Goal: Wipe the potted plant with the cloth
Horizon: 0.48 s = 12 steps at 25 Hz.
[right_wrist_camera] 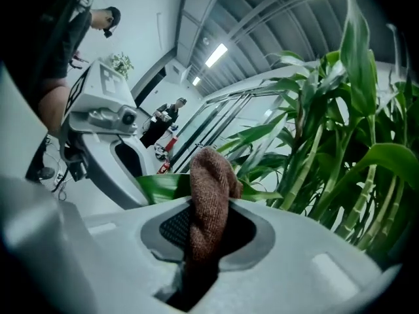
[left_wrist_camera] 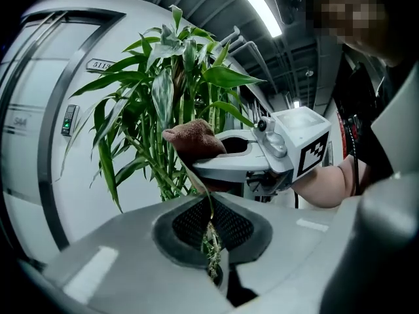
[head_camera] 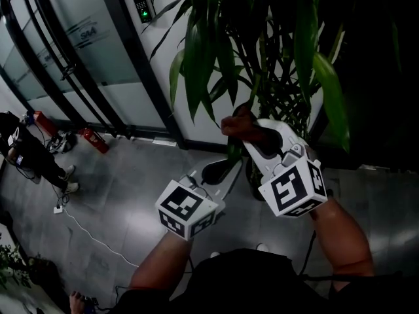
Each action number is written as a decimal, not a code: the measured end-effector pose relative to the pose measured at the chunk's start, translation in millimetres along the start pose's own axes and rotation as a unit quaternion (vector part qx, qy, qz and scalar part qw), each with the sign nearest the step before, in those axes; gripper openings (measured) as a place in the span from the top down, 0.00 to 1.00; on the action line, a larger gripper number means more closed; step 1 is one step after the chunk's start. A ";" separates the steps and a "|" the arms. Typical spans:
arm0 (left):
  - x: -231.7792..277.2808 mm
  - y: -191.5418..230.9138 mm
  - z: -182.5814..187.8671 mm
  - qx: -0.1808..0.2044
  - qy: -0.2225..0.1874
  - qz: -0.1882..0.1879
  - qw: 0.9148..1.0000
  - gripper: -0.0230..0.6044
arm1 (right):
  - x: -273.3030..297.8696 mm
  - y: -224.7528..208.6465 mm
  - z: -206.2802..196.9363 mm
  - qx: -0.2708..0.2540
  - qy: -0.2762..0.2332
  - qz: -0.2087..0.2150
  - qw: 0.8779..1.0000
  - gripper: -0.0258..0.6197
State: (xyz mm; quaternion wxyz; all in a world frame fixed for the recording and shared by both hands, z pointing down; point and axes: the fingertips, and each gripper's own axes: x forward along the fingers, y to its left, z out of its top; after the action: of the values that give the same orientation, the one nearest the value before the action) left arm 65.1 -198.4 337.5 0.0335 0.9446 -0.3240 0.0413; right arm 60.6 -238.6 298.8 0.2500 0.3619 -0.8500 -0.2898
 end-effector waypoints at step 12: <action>1.7 2.9 0.3 0.021 0.013 0.009 1.000 0.94 | -22.6 47.8 6.1 -0.059 0.015 0.118 0.991 0.86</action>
State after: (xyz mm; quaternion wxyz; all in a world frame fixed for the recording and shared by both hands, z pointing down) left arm 64.7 -201.8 337.5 0.0177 0.9415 -0.3312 0.0601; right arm 48.2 -192.3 321.8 0.3159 0.2484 -0.8642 -0.3027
